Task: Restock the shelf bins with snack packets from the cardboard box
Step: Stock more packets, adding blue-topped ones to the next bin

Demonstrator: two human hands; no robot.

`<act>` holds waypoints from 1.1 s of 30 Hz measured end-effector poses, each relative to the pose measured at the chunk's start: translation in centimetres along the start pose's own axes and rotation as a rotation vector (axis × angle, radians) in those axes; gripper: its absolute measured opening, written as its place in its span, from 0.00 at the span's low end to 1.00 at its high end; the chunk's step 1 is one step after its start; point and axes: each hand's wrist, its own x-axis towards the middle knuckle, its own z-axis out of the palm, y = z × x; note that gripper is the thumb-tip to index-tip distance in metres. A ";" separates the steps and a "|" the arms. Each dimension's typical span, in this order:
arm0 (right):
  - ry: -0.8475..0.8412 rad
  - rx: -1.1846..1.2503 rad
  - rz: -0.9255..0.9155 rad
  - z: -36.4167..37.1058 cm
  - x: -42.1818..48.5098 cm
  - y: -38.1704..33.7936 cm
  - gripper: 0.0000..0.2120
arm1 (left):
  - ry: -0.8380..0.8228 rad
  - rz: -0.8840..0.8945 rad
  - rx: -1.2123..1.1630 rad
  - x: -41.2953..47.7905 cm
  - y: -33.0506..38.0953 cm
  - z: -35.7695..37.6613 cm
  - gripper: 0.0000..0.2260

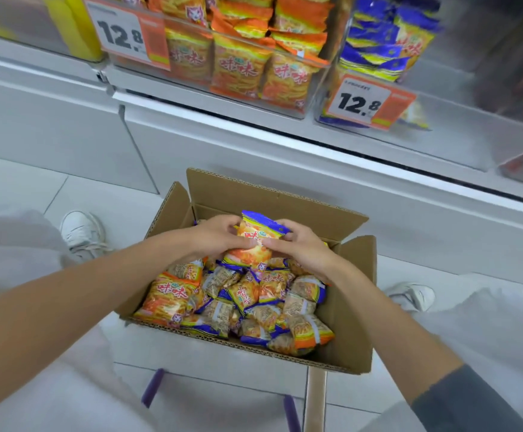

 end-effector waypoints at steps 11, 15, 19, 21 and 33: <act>-0.129 -1.017 0.208 0.7 5.5 14.1 0.28 | 0.224 -0.062 0.072 2.1 -4.9 -1.4 0.38; -0.085 -1.130 0.205 0.7 6.2 15.0 0.29 | 0.184 -0.114 0.046 2.1 -5.9 -1.6 0.33; -0.070 -0.972 0.128 0.1 5.8 13.9 0.22 | 0.173 -0.122 0.014 2.2 -5.6 -1.4 0.27; -0.038 -0.832 0.072 0.0 4.6 11.7 0.22 | 0.173 -0.083 0.001 2.0 -4.7 -1.1 0.19; 0.238 -0.504 -0.326 -4.7 -6.4 -7.6 0.27 | 0.057 0.187 -0.135 -3.2 7.4 2.6 0.26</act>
